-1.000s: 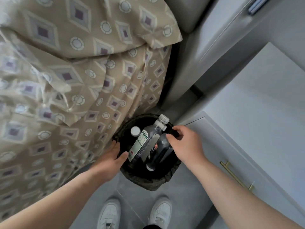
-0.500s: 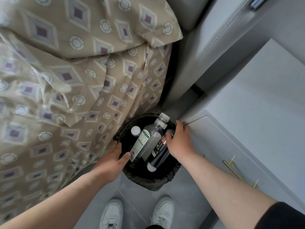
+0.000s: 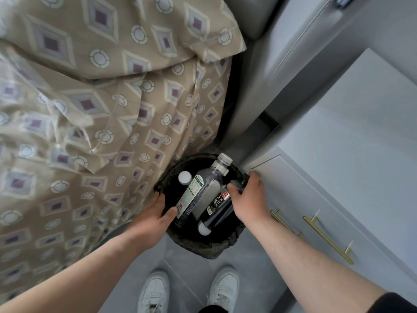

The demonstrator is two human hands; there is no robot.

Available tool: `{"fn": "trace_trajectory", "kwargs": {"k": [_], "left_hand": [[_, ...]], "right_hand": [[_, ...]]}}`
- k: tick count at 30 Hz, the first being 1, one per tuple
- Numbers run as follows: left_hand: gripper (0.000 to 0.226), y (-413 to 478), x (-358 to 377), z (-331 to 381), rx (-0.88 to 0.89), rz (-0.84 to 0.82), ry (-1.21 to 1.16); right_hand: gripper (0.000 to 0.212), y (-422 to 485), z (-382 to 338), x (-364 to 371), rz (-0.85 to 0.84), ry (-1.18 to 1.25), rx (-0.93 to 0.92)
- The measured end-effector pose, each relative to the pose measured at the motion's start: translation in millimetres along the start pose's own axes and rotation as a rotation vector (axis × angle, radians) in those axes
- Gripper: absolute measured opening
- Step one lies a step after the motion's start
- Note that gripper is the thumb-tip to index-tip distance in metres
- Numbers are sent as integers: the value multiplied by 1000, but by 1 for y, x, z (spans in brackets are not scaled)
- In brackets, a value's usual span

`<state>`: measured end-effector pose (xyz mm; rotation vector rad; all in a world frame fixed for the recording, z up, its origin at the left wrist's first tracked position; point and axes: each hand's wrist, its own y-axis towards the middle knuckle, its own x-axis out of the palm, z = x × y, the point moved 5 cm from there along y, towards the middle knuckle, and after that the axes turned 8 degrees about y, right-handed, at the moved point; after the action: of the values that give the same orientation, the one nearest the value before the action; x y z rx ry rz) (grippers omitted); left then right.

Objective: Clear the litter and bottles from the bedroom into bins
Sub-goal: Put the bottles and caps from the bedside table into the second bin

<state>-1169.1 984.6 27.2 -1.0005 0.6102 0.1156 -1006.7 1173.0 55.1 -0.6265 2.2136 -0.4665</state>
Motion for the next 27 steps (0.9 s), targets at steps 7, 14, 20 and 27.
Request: {"fn": "trace_trajectory", "kwargs": {"k": [7, 14, 20, 27], "left_hand": [[55, -6, -26, 16, 55, 160, -36], [55, 7, -27, 14, 33, 175, -163], [45, 25, -15, 15, -62, 200, -142], [12, 48, -20, 4, -75, 246, -96]], "right_hand": [[56, -22, 17, -24, 116, -30, -14], [47, -32, 55, -31, 217, 227, 213], [25, -26, 81, -10, 111, 273, 271], [14, -7, 89, 5, 77, 122, 253]]}}
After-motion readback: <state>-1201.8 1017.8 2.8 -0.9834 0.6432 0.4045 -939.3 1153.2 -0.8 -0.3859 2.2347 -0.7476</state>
